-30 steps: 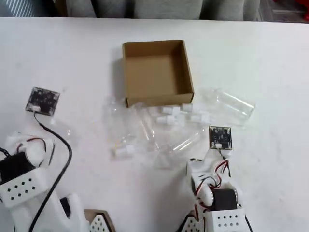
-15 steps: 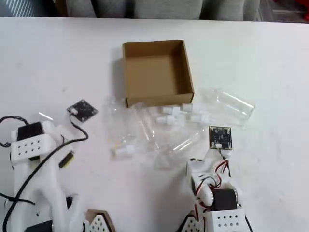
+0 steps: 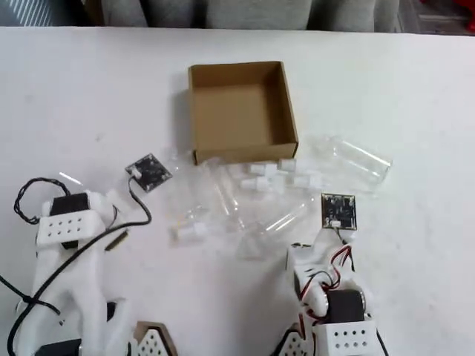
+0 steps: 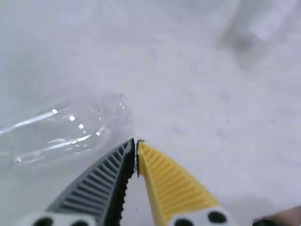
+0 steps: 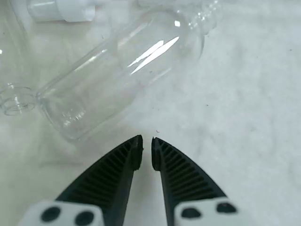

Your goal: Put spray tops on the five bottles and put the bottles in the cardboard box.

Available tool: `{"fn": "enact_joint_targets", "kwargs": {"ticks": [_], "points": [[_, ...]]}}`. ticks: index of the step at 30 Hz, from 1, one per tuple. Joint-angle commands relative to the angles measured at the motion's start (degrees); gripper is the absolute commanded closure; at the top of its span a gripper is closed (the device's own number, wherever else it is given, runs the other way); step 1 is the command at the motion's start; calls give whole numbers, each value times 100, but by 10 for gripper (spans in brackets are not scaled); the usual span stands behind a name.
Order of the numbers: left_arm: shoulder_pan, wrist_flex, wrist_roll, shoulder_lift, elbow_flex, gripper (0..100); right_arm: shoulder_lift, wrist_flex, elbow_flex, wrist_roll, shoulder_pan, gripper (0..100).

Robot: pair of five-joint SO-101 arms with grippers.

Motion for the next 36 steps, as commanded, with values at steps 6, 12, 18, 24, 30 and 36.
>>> {"fn": "enact_joint_targets", "kwargs": {"ticks": [6, 12, 18, 24, 30, 36], "points": [[75, -730, -35, 31, 299, 977, -31, 22, 53, -26, 75, 982], [92, -905, 255, 40, 422, 978, -31, 22, 53, -26, 75, 982], [101, -923, 387, 48, 396, 978, -31, 22, 53, -26, 75, 982], [92, -932, 404, 910, -53, 978, -31, 22, 53, -26, 75, 982], [66, -932, 404, 2185, -941, 978, -31, 22, 53, -26, 75, 982], [207, -941, 404, 2519, -1556, 978, -31, 22, 53, -26, 75, 982]]}}
